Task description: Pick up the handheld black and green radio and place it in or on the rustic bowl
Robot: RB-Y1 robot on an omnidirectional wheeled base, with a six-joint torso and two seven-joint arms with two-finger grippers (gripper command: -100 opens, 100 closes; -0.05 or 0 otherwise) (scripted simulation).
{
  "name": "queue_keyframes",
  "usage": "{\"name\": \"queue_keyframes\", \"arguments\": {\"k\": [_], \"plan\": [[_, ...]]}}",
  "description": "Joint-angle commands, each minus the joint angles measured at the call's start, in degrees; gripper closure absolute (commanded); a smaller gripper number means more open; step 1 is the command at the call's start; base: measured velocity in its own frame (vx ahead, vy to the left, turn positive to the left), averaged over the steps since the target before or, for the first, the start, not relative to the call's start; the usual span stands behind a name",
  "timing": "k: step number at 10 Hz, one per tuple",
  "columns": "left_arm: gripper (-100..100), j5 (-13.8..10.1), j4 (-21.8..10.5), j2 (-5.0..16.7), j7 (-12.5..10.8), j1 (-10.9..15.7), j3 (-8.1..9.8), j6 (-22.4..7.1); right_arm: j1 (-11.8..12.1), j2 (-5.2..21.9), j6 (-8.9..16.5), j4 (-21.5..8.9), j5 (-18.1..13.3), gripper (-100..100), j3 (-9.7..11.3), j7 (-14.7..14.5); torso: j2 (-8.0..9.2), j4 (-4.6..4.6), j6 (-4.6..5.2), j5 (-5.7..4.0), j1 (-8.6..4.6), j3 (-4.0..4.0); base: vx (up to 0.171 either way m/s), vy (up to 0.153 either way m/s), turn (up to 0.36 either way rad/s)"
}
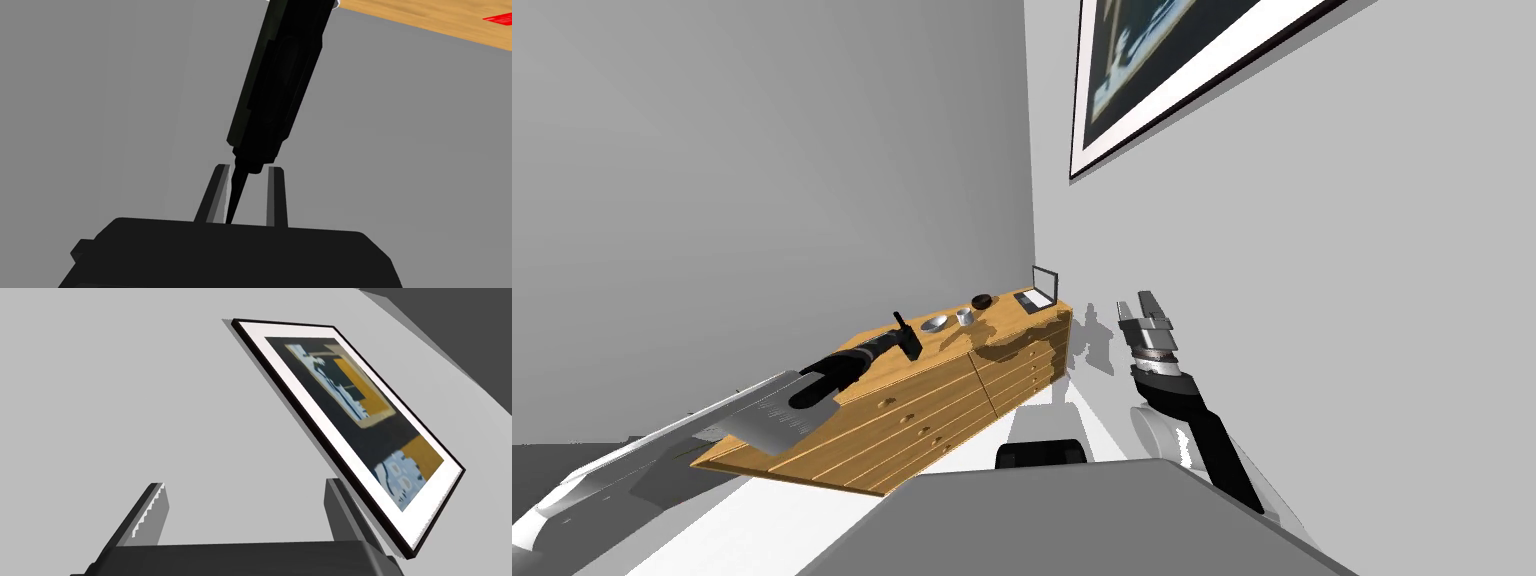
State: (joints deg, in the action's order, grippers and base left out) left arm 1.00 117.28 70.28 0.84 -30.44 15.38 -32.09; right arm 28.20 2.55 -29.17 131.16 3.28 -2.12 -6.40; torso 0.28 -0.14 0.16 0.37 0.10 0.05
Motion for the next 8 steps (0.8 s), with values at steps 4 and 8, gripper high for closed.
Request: {"name": "queue_keyframes", "arguments": {"k": [4, 8], "plan": [[100, -5.0, -2.4, 6.2, -2.3, 1.4, 2.56, -4.6, 0.0, 0.0, 0.0, 0.0, 0.0, 0, 0.0, 0.0, -0.28, -0.03, 0.02, -0.03, 0.03, -0.14, -0.075, -0.004, -0.156], [100, -9.7, -5.8, 10.8, -4.4, 1.0, 5.19, -8.6, 0.0, 0.0, 0.0, 0.0, 0.0, 0, 0.0, 0.0, -0.64, -0.10, 0.06, -0.03, 0.02, -0.34, 0.004, -0.003, -0.232]]}}
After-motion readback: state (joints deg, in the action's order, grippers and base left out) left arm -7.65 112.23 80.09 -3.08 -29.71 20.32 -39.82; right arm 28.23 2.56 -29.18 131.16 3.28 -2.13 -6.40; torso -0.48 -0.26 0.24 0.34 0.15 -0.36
